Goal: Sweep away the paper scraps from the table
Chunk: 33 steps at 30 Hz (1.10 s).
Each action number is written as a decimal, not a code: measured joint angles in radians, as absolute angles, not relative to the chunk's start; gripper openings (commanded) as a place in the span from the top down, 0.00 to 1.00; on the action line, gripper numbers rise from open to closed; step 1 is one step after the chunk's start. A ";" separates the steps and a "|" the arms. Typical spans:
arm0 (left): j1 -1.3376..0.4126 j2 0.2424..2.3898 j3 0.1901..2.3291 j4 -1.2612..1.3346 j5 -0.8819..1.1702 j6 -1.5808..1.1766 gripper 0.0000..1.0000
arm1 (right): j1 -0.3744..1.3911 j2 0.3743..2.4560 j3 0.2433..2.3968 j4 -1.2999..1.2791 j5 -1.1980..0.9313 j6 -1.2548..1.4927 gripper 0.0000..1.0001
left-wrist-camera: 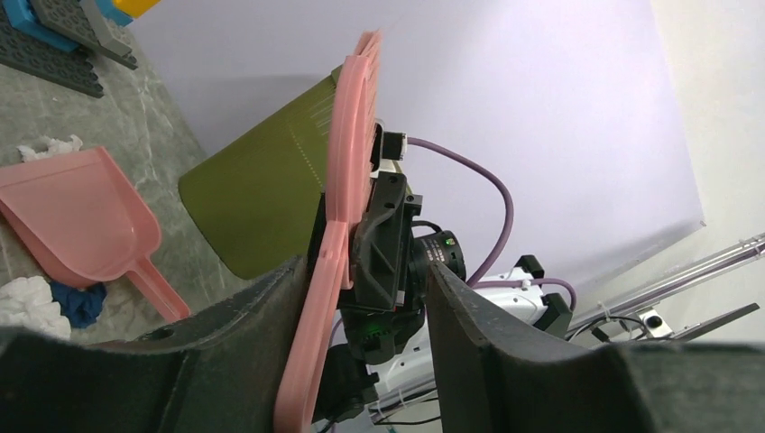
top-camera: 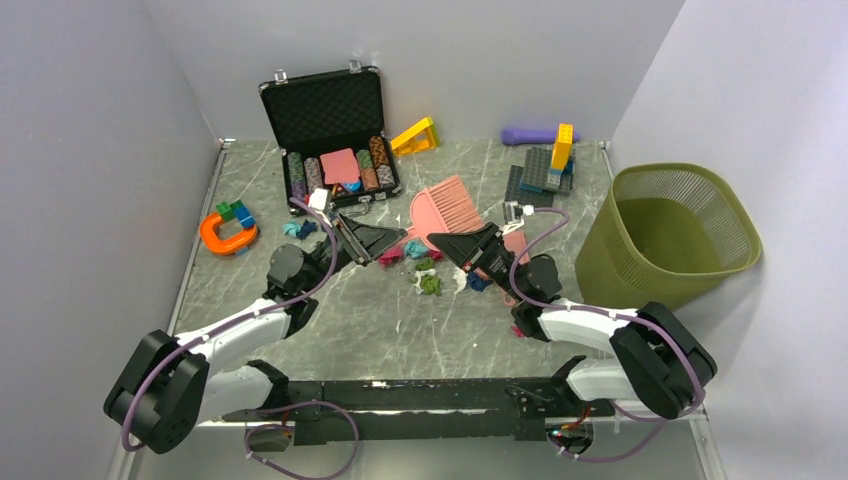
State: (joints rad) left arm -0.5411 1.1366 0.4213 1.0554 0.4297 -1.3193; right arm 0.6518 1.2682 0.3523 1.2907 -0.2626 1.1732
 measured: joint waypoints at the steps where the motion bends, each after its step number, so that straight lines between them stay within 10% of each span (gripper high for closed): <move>1: -0.541 1.137 0.421 1.056 0.430 -1.321 0.46 | 0.652 1.275 0.352 1.304 -0.261 1.178 1.00; 22: -0.553 1.127 0.421 1.006 0.447 -1.302 0.63 | 0.678 1.269 0.348 1.314 -0.229 1.173 1.00; 27: -0.554 1.111 0.429 0.974 0.447 -1.275 1.00 | 0.698 1.246 0.348 1.293 -0.207 1.168 1.00; 29: -0.554 1.108 0.437 0.971 0.450 -1.261 1.00 | 0.701 1.245 0.346 1.288 -0.191 1.178 0.85; 33: -0.554 1.094 0.445 0.952 0.451 -1.245 1.00 | 0.704 1.246 0.343 1.301 -0.182 1.177 0.21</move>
